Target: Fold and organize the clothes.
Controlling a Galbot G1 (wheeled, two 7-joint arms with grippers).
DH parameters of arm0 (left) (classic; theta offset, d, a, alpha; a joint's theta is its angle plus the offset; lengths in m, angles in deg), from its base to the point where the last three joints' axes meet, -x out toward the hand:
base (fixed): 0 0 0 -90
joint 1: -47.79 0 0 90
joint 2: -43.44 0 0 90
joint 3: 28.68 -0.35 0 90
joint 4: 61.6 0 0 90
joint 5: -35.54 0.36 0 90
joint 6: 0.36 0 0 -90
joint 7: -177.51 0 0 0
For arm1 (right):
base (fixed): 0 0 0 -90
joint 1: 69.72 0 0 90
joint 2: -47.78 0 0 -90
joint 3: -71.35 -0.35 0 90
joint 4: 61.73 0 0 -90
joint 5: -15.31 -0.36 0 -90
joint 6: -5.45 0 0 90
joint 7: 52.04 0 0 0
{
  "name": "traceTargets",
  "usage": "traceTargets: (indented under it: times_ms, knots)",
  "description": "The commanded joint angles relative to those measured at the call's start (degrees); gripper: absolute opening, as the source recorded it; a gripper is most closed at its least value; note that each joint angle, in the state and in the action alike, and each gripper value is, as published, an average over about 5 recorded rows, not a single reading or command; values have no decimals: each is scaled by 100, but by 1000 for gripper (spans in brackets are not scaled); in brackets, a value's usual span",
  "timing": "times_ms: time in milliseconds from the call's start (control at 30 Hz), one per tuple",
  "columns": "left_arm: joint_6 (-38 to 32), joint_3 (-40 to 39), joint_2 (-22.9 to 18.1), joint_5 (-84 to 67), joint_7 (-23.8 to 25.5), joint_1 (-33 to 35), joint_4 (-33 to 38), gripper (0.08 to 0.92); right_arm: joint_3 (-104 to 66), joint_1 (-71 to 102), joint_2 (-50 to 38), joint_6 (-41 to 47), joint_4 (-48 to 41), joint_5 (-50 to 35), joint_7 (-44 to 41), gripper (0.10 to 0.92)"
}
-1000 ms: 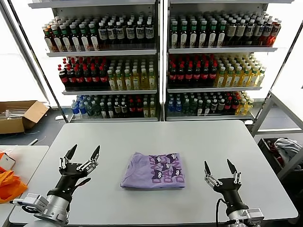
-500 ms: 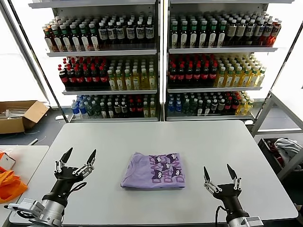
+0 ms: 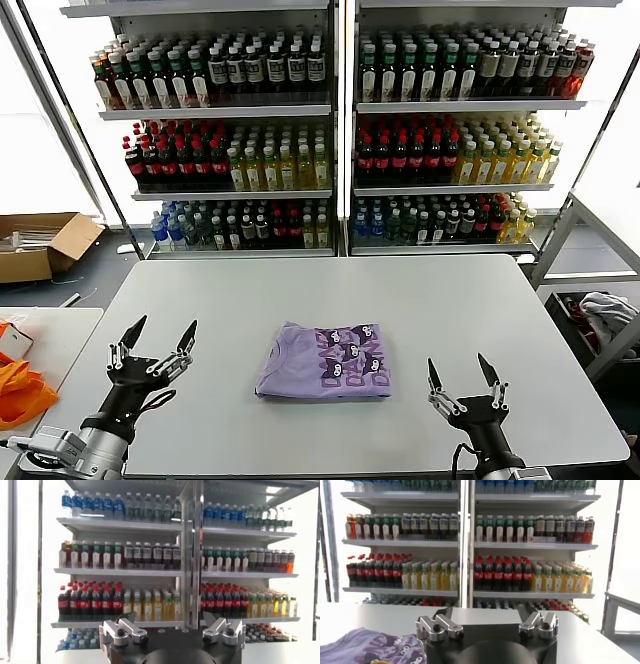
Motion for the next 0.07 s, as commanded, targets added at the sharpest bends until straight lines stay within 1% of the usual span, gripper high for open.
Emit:
traceTargets:
  times_ms: [33,67]
  knots:
    - [-4,32,-79,23,38,21,34,823,5,102,42,-22,25,56,53,823]
    - [-2,31,-86,21,38,22,41,823,4,108,44,-27,25,58,51,823]
